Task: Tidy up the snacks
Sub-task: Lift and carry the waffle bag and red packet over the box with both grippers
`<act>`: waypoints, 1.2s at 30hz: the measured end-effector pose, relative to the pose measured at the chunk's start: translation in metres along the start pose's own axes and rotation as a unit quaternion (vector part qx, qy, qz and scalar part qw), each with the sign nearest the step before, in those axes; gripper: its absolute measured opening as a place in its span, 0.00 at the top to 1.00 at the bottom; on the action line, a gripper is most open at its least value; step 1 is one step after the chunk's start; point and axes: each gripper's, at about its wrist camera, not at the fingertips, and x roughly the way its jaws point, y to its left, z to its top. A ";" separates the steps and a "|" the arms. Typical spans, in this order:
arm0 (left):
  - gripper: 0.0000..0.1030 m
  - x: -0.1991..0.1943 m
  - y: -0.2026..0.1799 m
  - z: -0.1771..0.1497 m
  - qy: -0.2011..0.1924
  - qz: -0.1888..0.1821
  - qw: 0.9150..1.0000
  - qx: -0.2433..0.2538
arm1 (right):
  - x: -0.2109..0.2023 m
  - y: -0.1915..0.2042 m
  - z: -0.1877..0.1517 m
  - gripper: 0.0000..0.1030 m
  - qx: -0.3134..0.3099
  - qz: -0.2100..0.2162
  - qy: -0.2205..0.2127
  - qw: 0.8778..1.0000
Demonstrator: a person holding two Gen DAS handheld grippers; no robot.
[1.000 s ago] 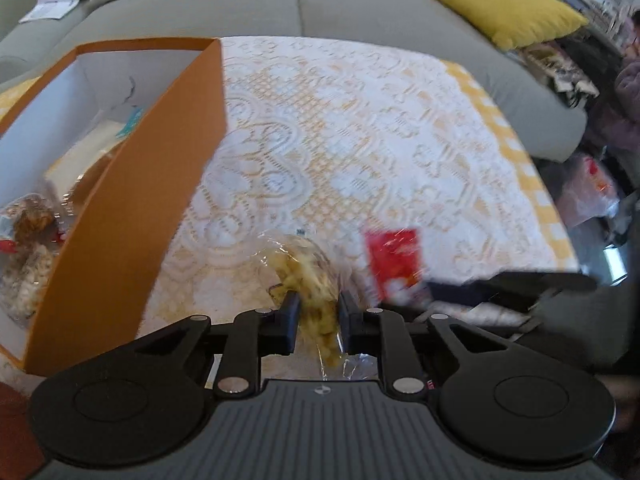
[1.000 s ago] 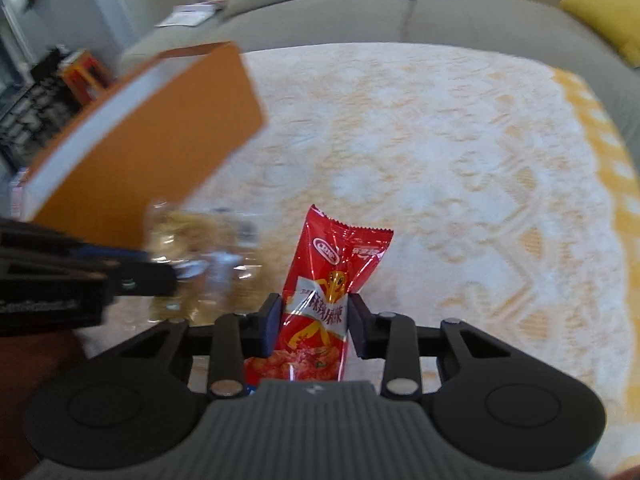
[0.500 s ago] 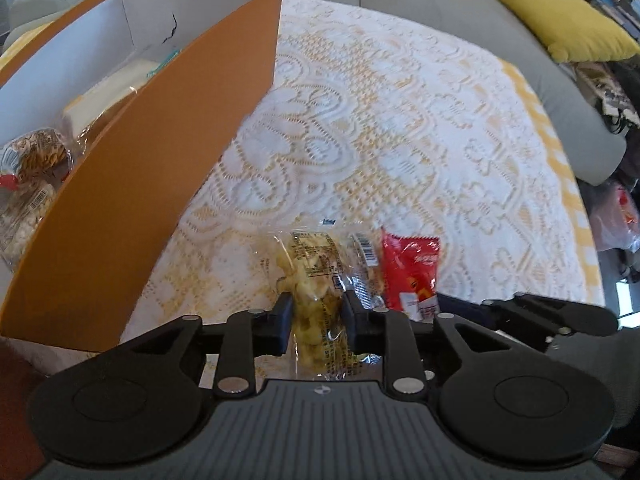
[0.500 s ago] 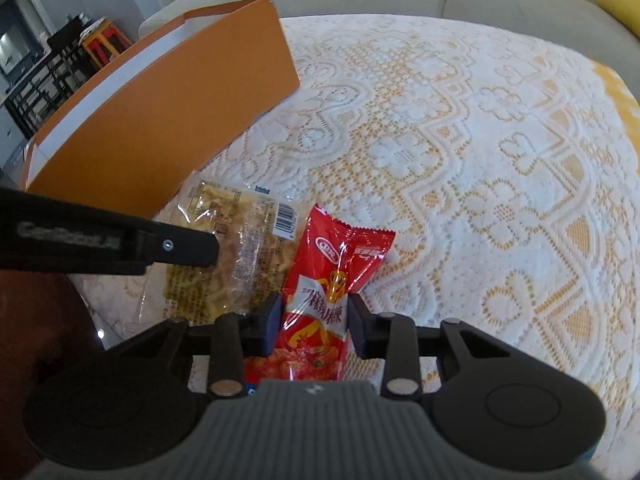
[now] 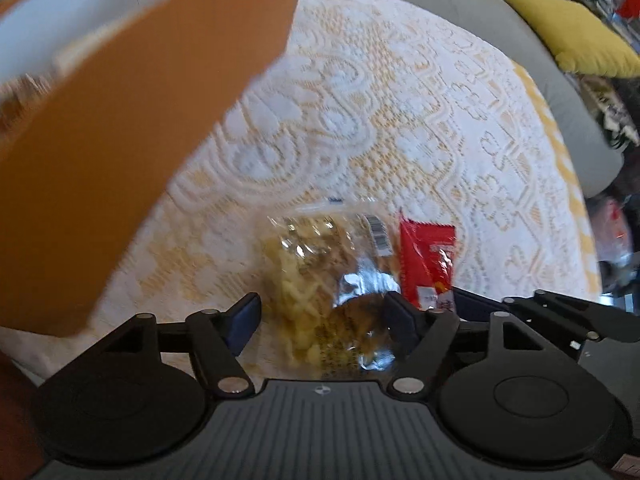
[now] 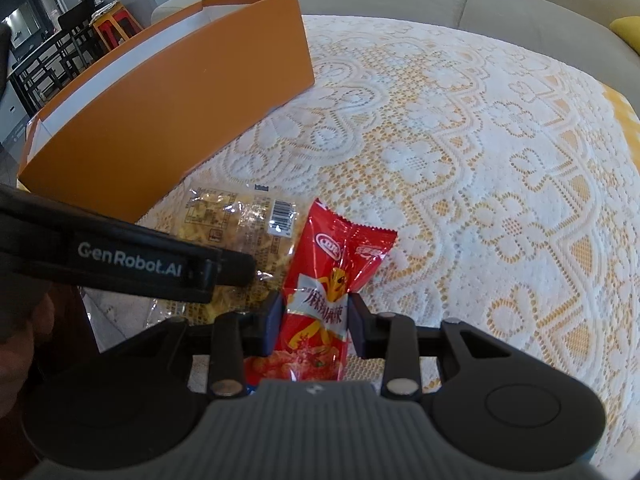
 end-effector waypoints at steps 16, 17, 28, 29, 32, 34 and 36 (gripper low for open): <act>0.65 -0.035 -0.016 -0.002 -0.054 -0.016 0.997 0.046 | -0.015 -0.004 0.002 0.68 0.022 -0.007 -0.015 1.000; 0.66 -0.040 -0.017 -0.001 -0.059 -0.017 0.997 0.051 | -0.018 -0.005 0.003 0.68 0.027 -0.005 -0.018 0.999; 0.67 -0.121 -0.011 0.018 -0.134 -0.002 0.987 0.084 | -0.071 0.016 0.042 0.68 0.030 0.009 -0.089 0.995; 0.67 -0.128 -0.006 0.020 -0.141 0.000 0.987 0.080 | -0.076 0.021 0.049 0.68 0.028 0.012 -0.097 0.995; 0.67 -0.154 0.017 0.033 -0.169 0.008 0.984 0.058 | -0.087 0.040 0.075 0.68 0.019 0.031 -0.119 0.992; 0.67 -0.166 0.035 0.045 -0.182 0.033 0.982 0.048 | -0.089 0.053 0.094 0.68 0.017 0.049 -0.127 0.991; 0.67 -0.171 0.049 0.057 -0.189 0.052 0.980 0.044 | -0.086 0.066 0.115 0.68 0.011 0.070 -0.126 0.989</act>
